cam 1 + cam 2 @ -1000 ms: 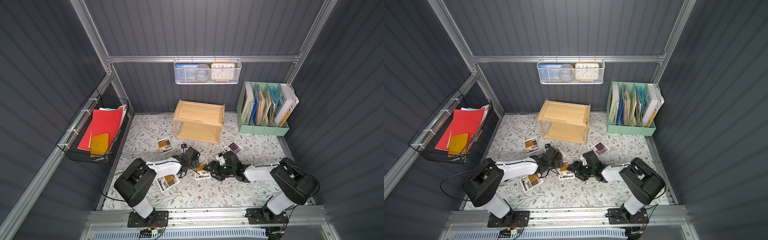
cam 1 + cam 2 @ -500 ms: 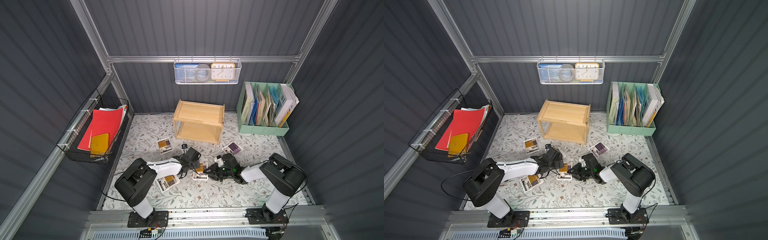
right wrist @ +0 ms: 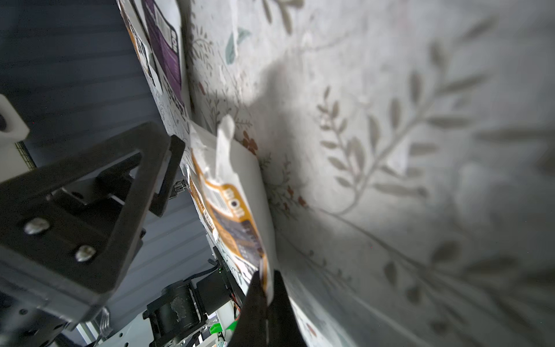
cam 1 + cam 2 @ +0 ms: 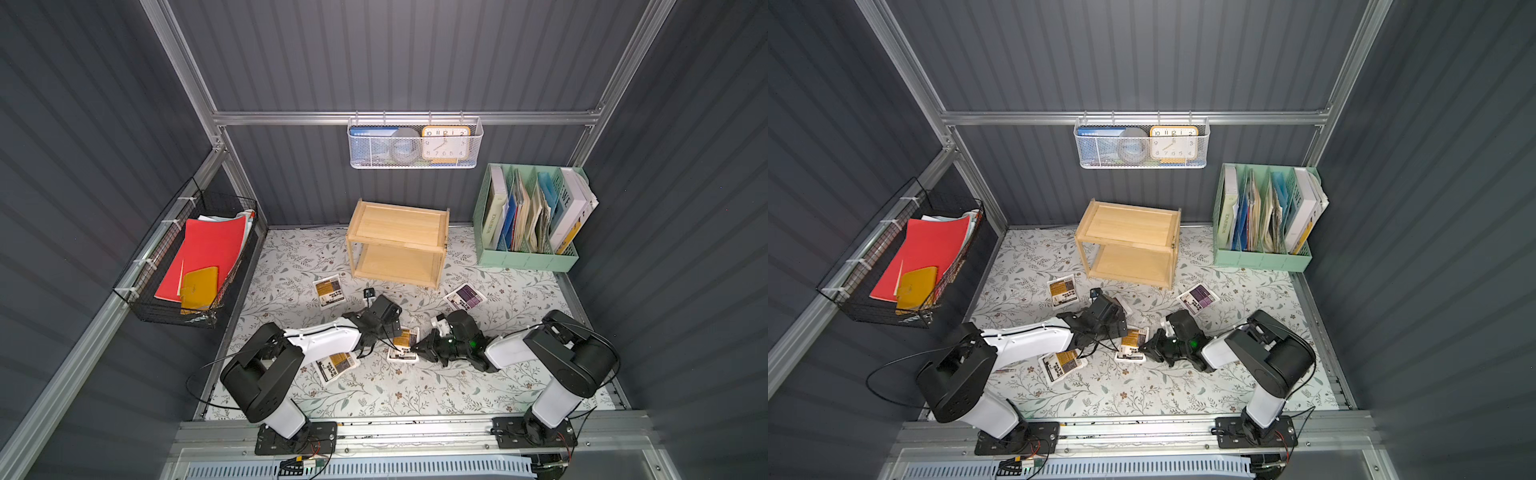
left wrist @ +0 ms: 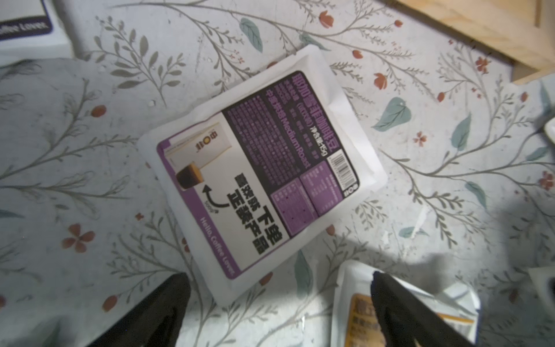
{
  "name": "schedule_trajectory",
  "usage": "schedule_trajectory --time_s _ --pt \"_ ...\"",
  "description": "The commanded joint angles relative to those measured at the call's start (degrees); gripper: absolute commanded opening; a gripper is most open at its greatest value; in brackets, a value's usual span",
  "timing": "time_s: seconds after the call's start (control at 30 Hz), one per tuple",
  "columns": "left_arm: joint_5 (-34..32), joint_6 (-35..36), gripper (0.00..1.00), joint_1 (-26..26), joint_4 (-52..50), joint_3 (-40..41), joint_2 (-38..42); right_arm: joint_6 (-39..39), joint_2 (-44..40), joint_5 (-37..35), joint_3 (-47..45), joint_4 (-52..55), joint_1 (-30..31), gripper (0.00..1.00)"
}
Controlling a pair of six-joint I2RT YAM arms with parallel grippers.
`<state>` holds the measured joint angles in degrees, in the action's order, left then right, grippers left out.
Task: Place the bagged coffee beans on the shelf by color
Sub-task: Pick up the bagged coffee beans at the center of the board.
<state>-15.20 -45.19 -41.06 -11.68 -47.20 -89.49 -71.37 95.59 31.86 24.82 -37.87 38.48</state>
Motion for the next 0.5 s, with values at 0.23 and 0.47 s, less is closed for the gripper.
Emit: schedule_trajectory --time_s 0.23,0.47 --pt "-0.4 -0.3 1.0 -0.1 -9.7 -7.0 10.4 3.4 -16.2 -3.6 1.4 17.6 0.0 0.0" --pt "-1.7 2.1 1.0 1.9 -13.4 -13.3 13.6 7.0 -25.7 -6.9 7.7 31.5 -0.4 0.0"
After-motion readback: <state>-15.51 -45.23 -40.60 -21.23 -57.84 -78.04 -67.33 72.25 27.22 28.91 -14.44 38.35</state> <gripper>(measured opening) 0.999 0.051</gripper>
